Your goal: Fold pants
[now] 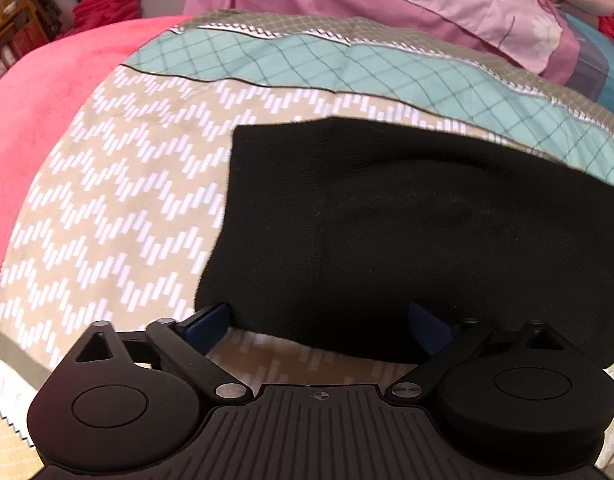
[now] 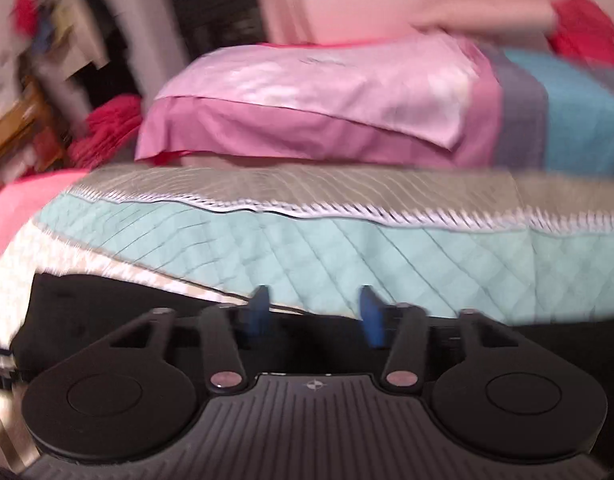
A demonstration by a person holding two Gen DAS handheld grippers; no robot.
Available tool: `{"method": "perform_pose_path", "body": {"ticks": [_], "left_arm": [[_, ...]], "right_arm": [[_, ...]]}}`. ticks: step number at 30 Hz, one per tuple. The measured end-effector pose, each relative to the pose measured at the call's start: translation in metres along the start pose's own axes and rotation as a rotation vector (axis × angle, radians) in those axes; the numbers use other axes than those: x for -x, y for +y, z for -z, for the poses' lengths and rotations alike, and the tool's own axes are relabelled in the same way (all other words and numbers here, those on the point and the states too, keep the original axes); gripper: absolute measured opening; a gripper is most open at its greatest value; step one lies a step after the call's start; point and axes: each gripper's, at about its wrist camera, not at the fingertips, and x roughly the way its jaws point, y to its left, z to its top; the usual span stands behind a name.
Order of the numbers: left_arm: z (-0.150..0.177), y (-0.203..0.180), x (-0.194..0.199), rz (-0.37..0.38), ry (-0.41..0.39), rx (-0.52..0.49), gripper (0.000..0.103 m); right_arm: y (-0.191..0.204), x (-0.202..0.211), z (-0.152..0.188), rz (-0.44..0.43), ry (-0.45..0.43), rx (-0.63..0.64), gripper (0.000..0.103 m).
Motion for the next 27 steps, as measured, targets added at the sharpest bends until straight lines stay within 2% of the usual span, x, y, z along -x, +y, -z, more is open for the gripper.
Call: {"method": "perform_pose_path", "body": {"ticks": [3, 5, 7, 9, 10, 11, 12, 14, 18, 20, 23, 27], "left_arm": [[-0.008, -0.001, 0.015, 0.007, -0.049, 0.0, 0.103], [-0.021, -0.007, 0.018, 0.032, -0.075, -0.005, 0.103], [-0.032, -0.016, 0.013, 0.041, -0.085, -0.016, 0.103], [-0.044, -0.027, -0.001, 0.046, -0.073, -0.022, 0.103], [-0.049, -0.033, -0.011, 0.044, -0.047, -0.019, 0.103], [-0.053, -0.035, -0.019, 0.031, -0.019, -0.014, 0.103], [-0.056, -0.036, -0.024, 0.026, -0.006, -0.011, 0.103], [-0.058, -0.036, -0.029, 0.034, -0.008, -0.007, 0.103], [-0.059, -0.032, -0.04, 0.04, 0.005, -0.006, 0.103], [-0.06, -0.03, -0.046, 0.046, 0.012, 0.01, 0.103], [-0.061, -0.032, -0.045, 0.033, 0.014, 0.008, 0.103], [-0.061, -0.032, -0.046, 0.039, 0.013, -0.004, 0.103]], "right_arm": [[0.024, -0.007, 0.007, -0.152, 0.062, 0.121, 0.06], [0.043, -0.017, 0.008, -0.184, 0.126, 0.19, 0.059], [0.051, -0.038, 0.005, -0.125, 0.143, 0.189, 0.056], [0.04, -0.044, -0.007, -0.071, 0.096, 0.069, 0.043], [0.037, -0.04, -0.013, -0.03, 0.071, 0.018, 0.044], [0.036, -0.034, -0.018, 0.016, 0.035, -0.008, 0.053], [0.033, -0.024, -0.02, 0.015, 0.0, -0.022, 0.064], [0.019, -0.003, -0.016, -0.094, -0.008, -0.059, 0.067], [-0.006, 0.047, 0.025, -0.312, 0.078, -0.173, 0.067], [-0.006, 0.058, 0.052, -0.383, 0.128, -0.245, 0.068], [0.002, 0.062, 0.078, -0.414, 0.194, -0.289, 0.063], [0.008, 0.043, 0.071, -0.435, 0.153, -0.299, 0.061]]}}
